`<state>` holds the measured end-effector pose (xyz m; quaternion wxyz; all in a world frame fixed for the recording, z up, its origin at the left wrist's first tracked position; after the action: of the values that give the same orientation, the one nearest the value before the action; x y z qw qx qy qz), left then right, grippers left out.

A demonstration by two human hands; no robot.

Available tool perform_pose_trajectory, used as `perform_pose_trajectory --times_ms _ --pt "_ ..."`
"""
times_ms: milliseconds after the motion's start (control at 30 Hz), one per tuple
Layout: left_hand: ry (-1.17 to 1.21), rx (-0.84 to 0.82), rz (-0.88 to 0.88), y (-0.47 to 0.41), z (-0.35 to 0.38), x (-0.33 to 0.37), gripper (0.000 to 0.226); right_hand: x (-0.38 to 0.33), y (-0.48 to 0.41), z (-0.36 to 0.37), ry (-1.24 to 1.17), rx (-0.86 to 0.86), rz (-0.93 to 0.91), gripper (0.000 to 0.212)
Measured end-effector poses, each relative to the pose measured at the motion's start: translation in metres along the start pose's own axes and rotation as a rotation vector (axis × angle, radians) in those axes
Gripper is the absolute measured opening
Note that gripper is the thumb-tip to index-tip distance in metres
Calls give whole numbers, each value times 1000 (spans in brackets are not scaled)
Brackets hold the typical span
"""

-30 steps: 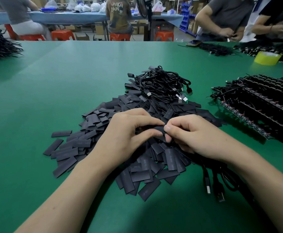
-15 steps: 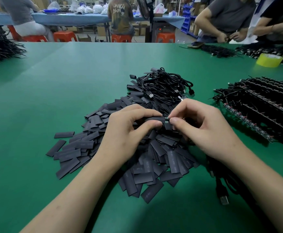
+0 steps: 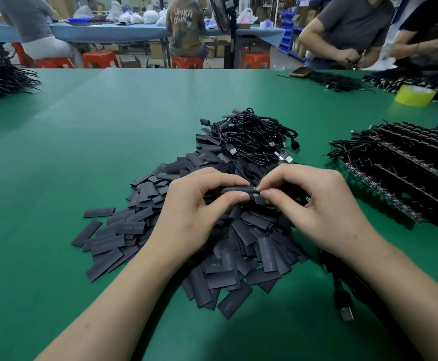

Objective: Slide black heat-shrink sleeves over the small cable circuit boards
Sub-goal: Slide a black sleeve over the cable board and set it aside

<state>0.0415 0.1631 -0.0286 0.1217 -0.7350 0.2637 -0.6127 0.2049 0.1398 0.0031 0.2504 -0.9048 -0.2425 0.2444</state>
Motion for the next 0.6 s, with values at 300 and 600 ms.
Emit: perform_pose_trajectory --times_ms 300,600 --pt "-33 64 70 -1 -3 10 16 11 3 2 -164 30 141 15" --pt "-142 112 206 5 -1 27 16 15 7 6 -196 41 218 9"
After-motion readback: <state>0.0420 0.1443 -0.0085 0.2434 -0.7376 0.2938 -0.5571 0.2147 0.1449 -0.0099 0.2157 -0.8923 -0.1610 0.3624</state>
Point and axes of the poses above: each hand's wrist, its own y-axis away from the middle knuckle, its own z-axis out of the palm, x = y × z, the point moved 9 cm from there along -y, towards the middle knuckle, and after that the axes turned 14 degrees about y, right-handed, at the moved point
